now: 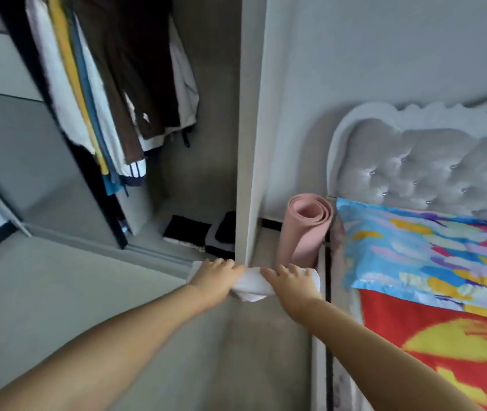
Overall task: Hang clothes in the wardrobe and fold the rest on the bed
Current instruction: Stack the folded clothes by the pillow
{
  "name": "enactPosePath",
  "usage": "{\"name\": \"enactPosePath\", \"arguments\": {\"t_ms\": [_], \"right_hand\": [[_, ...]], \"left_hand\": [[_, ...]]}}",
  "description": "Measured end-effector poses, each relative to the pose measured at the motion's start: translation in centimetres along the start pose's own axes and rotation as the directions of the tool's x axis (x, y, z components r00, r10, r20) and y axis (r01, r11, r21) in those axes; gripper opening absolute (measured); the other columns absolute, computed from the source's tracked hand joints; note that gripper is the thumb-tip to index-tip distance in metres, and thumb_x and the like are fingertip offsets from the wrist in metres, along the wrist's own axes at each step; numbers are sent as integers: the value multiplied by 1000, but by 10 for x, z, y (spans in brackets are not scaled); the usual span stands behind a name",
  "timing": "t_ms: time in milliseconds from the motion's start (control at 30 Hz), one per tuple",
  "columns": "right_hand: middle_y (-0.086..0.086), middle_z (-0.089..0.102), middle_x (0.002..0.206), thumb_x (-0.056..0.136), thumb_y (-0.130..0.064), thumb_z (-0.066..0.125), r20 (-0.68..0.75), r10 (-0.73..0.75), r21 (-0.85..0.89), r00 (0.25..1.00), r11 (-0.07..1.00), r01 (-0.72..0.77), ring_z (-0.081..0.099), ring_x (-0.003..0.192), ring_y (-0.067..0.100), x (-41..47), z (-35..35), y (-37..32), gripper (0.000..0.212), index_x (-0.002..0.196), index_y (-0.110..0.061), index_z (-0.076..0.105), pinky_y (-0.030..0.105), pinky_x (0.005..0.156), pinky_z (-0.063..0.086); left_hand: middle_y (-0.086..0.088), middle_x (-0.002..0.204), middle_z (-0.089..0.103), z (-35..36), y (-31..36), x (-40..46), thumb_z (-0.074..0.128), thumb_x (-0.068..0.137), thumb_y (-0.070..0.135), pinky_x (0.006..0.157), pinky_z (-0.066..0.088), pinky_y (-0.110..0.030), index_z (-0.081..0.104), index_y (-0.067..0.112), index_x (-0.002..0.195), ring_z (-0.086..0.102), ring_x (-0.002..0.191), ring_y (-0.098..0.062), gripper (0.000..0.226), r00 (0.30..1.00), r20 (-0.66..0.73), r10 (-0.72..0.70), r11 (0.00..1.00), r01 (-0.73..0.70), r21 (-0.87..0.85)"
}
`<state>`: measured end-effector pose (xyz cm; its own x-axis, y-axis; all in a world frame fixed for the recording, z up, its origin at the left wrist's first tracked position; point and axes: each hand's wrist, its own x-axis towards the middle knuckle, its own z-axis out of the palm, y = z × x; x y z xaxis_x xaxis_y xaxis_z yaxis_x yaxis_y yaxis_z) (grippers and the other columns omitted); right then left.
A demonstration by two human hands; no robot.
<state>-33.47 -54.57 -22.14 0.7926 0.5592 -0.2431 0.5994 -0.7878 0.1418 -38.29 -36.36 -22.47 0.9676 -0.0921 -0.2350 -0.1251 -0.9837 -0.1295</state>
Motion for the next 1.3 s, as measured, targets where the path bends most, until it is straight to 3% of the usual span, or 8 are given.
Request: {"name": "enactPosePath", "arguments": {"t_ms": [233,433,733,967,1133,1300], "right_hand": [[-3,43,132,86,-17,58,11,-99,-25,995,995,99,43,125,24,106,-42,-139,65,140,-37,26,43,94,40],[2,41,136,86,-13,59,50,-154,-30,987,987,156,43,125,29,176,-71,-207,67,141,-32,27,45,94,42],[0,45,128,83,-9,58,25,-218,-55,976,974,219,50,115,26,281,-81,-247,74,142,-34,22,39,81,46],[-1,44,131,85,-6,55,35,-202,15,979,979,202,51,115,26,405,-62,-251,76,146,-34,18,38,82,46],[0,44,132,88,-8,52,114,-171,36,979,985,168,49,118,26,493,-42,-245,71,146,-33,19,39,84,46],[0,42,139,86,-7,52,239,-117,85,964,991,100,45,124,26,560,16,-258,70,143,-35,22,42,92,42]], "left_hand": [[-10,128,49,28,-167,-36,42,89,4,88,42,-39,36,15,140,50,118,-31,52,993,13,-115,992,116,-51],[-10,128,49,38,-261,-41,43,89,3,90,42,-40,35,18,141,47,120,-32,55,984,44,-174,981,177,-86],[-10,128,47,60,-356,2,43,85,-4,89,43,-41,31,18,143,47,117,-31,63,975,65,-212,969,219,-114],[-10,130,45,85,-435,106,44,87,-3,89,43,-42,31,18,142,47,118,-31,60,973,149,-179,975,196,-109],[-11,139,40,118,-482,194,41,89,-2,94,40,-45,21,21,149,43,124,-33,67,968,234,-91,981,128,-146],[-11,133,43,191,-514,261,42,85,-6,95,41,-46,23,22,147,45,120,-33,71,951,311,-2,987,53,-155]]}}
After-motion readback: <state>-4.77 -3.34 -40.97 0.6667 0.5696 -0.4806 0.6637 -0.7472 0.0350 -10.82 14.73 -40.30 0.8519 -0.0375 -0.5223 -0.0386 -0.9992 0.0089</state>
